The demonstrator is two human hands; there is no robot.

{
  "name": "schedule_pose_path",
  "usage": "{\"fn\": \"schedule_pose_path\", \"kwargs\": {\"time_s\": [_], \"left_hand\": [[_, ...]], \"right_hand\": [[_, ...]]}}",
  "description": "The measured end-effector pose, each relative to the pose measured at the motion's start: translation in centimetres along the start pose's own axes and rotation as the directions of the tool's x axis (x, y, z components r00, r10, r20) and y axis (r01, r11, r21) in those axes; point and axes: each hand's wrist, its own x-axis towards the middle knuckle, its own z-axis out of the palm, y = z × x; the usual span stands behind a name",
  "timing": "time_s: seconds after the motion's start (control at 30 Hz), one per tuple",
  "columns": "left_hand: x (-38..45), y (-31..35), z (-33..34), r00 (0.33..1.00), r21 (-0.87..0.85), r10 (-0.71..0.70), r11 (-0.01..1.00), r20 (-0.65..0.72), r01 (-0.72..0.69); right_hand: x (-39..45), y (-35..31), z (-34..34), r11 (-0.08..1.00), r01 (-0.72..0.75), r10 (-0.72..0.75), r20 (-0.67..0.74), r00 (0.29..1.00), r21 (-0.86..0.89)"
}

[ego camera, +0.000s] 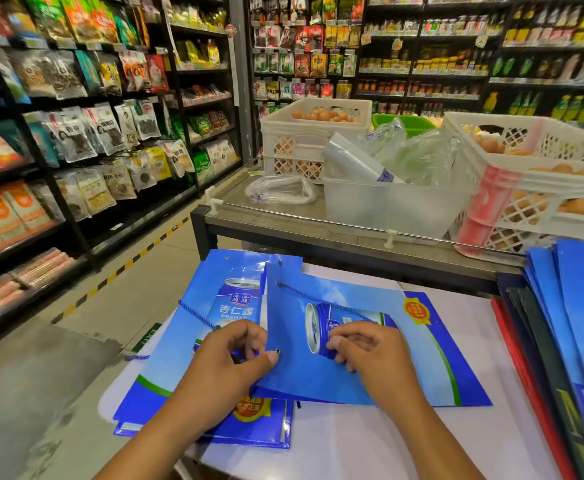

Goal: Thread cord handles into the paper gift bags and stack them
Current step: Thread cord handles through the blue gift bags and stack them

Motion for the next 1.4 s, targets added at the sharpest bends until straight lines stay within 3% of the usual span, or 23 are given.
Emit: {"fn": "schedule_pose_path", "kwargs": {"time_s": [0.13, 0.27, 0.47, 0.7, 1.07, 1.4], "left_hand": [[-0.2, -0.2, 1.2, 0.995, -0.103, -0.043, 0.993, 0.093, 0.053], [-0.2, -0.9, 2.1, 0.983, -0.129, -0.116, 0.982, 0.142, 0.135], [0.4, -1.9, 2.0, 0.972, -0.157, -0.176, 0.967, 0.158, 0.2], [0.0, -2.7, 2.3, 0.977, -0.239, -0.153, 0.953, 0.148, 0.186], [-0.2, -3.4, 2.5, 0.985, -0.278, -0.153, 0.946, 0.077, 0.168], [-0.4, -3.6, 2.1, 0.983, -0.226, -0.133, 0.961, 0.127, 0.16]], "right_hand": [[-0.5, -0.2, 0.7, 0.991, -0.031, 0.014, 0.128, 0.992, 0.133], [-0.9, -0.3, 1.0, 0.989, -0.044, 0.017, 0.193, 0.981, 0.139], [-1.5, -0.3, 2.0, 0.998, -0.011, -0.002, 0.204, 0.979, 0.063], [-1.8, -0.2, 2.9, 0.985, -0.027, -0.001, 0.165, 0.986, 0.168], [-2.5, -0.5, 3.6, 0.991, 0.11, -0.101, 0.103, 0.989, -0.082], [-2.8, -0.3, 3.7, 0.95, 0.202, -0.179, 0.113, 0.977, -0.238]]}}
